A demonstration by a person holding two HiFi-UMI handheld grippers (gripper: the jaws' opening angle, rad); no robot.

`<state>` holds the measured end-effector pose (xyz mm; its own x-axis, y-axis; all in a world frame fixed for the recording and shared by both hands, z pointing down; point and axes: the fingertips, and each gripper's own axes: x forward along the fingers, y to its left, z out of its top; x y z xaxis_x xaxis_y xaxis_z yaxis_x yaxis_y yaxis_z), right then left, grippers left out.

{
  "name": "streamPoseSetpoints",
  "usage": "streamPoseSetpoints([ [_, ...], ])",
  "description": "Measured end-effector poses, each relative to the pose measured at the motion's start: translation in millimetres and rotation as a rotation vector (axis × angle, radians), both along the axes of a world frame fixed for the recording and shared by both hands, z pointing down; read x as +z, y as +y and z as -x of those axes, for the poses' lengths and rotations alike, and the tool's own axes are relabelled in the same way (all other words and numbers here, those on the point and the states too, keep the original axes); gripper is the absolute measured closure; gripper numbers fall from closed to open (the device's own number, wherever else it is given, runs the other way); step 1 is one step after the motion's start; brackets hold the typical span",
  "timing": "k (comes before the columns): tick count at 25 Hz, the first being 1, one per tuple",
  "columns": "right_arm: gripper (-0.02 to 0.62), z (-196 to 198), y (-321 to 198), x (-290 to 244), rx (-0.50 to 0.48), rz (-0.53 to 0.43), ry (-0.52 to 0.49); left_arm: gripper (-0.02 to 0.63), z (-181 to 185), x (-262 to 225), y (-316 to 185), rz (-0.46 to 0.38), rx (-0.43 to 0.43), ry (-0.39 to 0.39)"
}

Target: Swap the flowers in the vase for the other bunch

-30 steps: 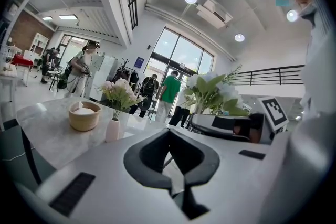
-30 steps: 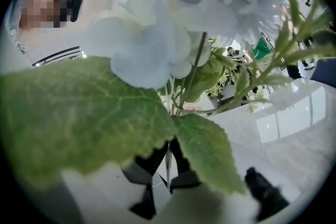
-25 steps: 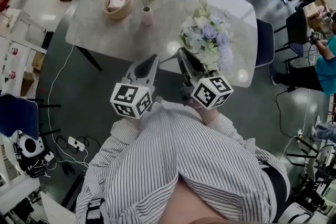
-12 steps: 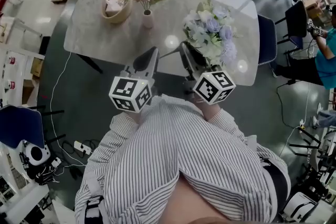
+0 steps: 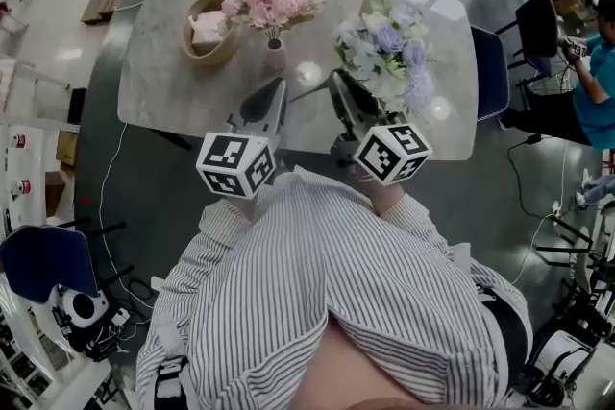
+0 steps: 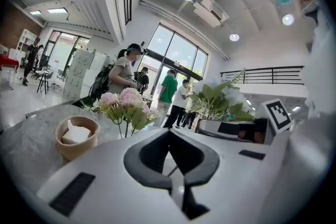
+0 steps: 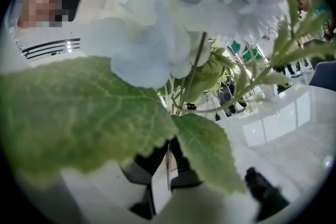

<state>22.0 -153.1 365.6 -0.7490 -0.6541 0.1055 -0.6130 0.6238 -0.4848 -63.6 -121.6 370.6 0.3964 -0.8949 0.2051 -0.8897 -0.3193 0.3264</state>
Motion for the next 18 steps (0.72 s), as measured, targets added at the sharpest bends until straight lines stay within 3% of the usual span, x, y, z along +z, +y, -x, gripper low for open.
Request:
streamPoseSetpoints([
  [12, 0.568, 34, -34, -2, 0.075, -0.015, 0.004, 0.598, 48, 6, -43, 0.006, 0.034, 0.014],
  [18, 0.568, 28, -36, 4, 0.121, -0.001, 0.011, 0.598, 43, 16, -49, 0.032, 0.071, 0.029],
])
